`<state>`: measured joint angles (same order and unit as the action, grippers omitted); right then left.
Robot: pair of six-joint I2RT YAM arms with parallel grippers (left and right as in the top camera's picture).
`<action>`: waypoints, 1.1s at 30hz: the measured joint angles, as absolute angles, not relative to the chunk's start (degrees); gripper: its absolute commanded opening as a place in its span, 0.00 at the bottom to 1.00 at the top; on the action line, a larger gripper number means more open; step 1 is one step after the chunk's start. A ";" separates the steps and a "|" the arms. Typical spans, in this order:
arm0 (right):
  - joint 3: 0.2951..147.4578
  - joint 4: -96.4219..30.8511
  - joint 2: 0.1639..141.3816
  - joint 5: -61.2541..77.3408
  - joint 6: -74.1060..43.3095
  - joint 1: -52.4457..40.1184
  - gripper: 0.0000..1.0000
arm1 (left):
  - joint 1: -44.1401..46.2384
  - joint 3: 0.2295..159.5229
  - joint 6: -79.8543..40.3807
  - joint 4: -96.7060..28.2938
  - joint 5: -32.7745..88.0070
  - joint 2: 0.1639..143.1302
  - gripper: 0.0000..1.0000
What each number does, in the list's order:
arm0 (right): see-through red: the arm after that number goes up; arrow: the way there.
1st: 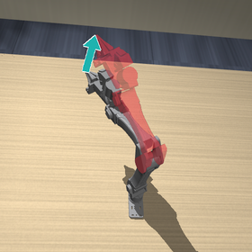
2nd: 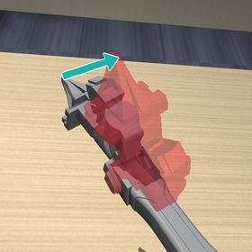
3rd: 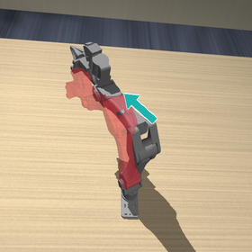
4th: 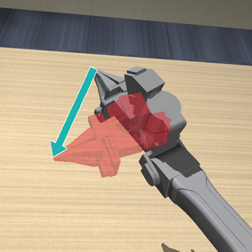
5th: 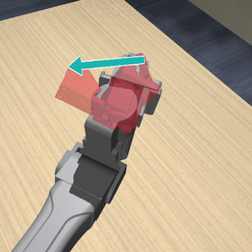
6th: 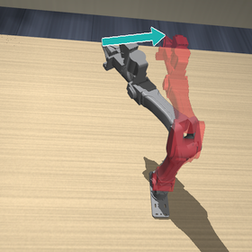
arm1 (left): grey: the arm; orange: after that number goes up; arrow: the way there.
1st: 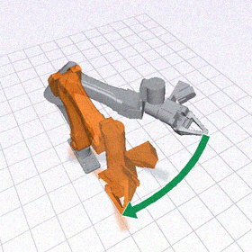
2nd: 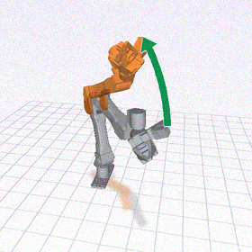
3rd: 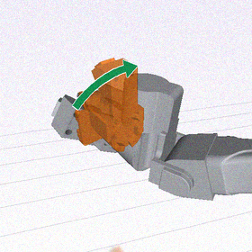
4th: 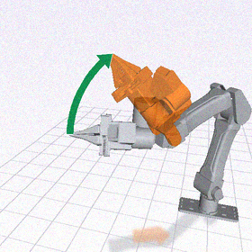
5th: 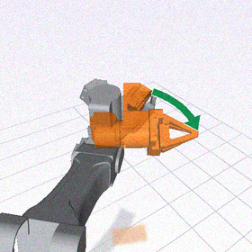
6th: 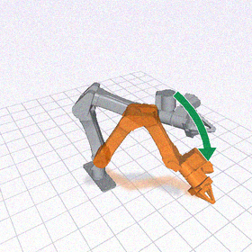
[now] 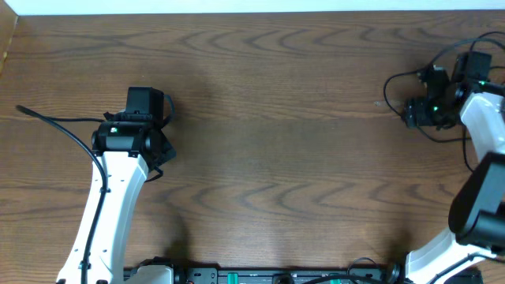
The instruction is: Untangle cables
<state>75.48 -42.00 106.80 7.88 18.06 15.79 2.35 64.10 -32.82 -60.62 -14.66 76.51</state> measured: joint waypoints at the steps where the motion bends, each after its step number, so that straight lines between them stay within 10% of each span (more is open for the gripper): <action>1: 75.48 -42.02 108.44 6.20 18.33 15.81 0.74 | 2.35 64.10 -32.82 -60.58 -14.66 76.51 0.59; 5: 75.48 -42.15 113.49 2.63 18.76 15.81 0.66 | 2.35 64.10 -32.82 -60.62 -14.63 76.51 0.59; 8: 75.48 -41.74 114.13 2.57 19.22 15.81 0.07 | 2.35 64.10 -32.82 -60.60 -14.63 76.51 0.60; 9: 75.48 -41.63 114.13 2.52 19.38 15.81 0.01 | 2.35 64.10 -32.82 -60.60 -14.63 76.51 0.59; 33: 89.45 -35.64 98.41 -3.79 -2.87 33.93 0.01 | 2.35 64.10 -32.82 -60.62 -13.80 76.51 0.60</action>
<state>89.45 -35.64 98.41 -3.79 -2.87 33.93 2.35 64.10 -32.82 -60.62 -13.80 76.51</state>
